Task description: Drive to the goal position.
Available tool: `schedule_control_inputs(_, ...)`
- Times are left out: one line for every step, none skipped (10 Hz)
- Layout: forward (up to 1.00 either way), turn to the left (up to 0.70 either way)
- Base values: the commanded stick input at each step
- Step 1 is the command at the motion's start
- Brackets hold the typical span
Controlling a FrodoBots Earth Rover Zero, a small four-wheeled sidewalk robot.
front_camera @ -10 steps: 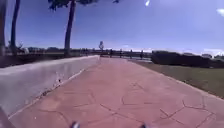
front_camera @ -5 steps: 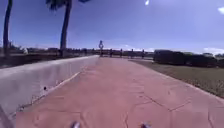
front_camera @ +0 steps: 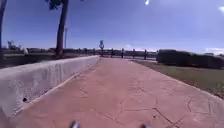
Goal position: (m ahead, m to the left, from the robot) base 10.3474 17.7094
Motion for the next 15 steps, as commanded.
schedule_control_inputs(1.0, 0.0)
schedule_control_inputs(1.0, 0.0)
schedule_control_inputs(1.0, 0.0)
schedule_control_inputs(1.0, 0.0)
schedule_control_inputs(1.0, 0.0)
schedule_control_inputs(1.0, 0.0)
schedule_control_inputs(1.0, 0.0)
schedule_control_inputs(1.0, 0.0)
schedule_control_inputs(1.0, 0.0)
schedule_control_inputs(1.0, 0.0)
schedule_control_inputs(1.0, 0.0)
schedule_control_inputs(1.0, 0.0)
schedule_control_inputs(1.0, 0.0)
schedule_control_inputs(1.0, 0.0)
schedule_control_inputs(1.0, 0.0)
